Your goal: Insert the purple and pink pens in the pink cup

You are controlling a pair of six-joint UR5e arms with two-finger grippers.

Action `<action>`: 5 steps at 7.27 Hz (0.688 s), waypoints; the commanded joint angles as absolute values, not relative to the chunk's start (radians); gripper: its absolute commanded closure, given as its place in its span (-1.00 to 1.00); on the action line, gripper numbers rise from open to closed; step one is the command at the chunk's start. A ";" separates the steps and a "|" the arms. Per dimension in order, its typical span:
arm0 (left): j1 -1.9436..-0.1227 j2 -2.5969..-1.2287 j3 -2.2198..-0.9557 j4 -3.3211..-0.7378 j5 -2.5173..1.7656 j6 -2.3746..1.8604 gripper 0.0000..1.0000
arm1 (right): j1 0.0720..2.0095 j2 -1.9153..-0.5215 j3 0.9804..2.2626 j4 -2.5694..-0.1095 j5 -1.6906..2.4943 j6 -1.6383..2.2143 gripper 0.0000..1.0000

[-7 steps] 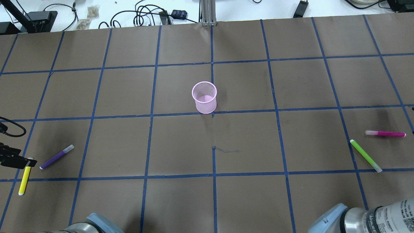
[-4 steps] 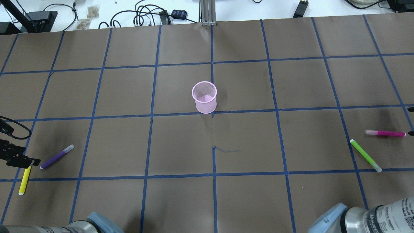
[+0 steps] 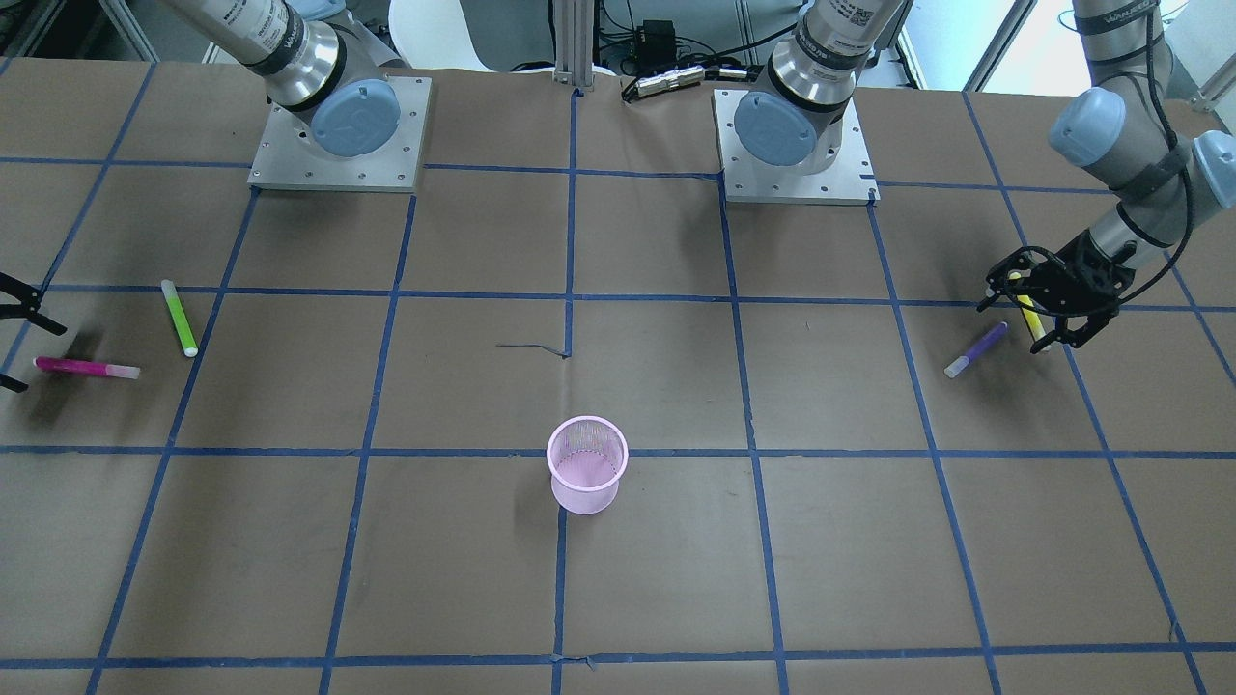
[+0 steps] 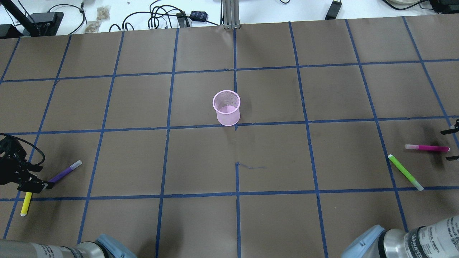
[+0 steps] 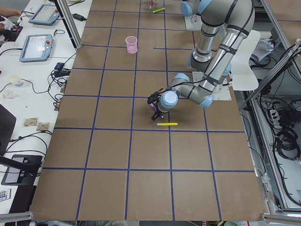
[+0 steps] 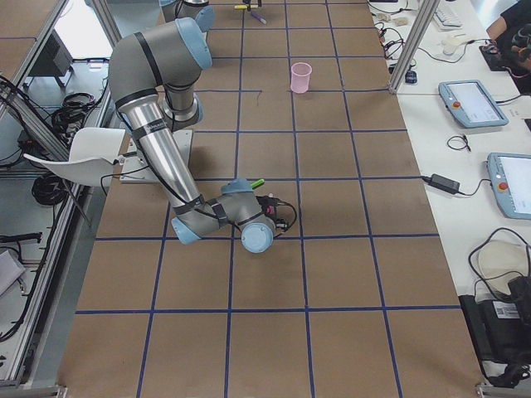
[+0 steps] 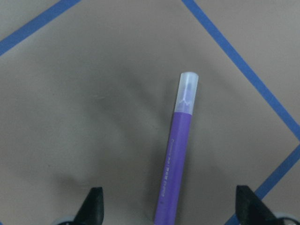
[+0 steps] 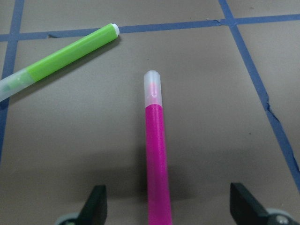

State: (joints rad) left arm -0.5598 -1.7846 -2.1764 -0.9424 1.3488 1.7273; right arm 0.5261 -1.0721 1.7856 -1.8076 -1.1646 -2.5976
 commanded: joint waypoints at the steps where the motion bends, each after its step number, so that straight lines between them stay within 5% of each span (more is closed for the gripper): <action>1: -0.549 -1.813 -2.177 -0.916 1.348 1.730 -0.59 | 0.526 -1.066 1.787 -1.807 -1.166 -2.600 -0.70; 5: -0.549 -1.818 -2.178 -0.916 1.356 1.726 0.23 | 0.526 -1.065 1.793 -1.786 -1.172 -2.603 -0.14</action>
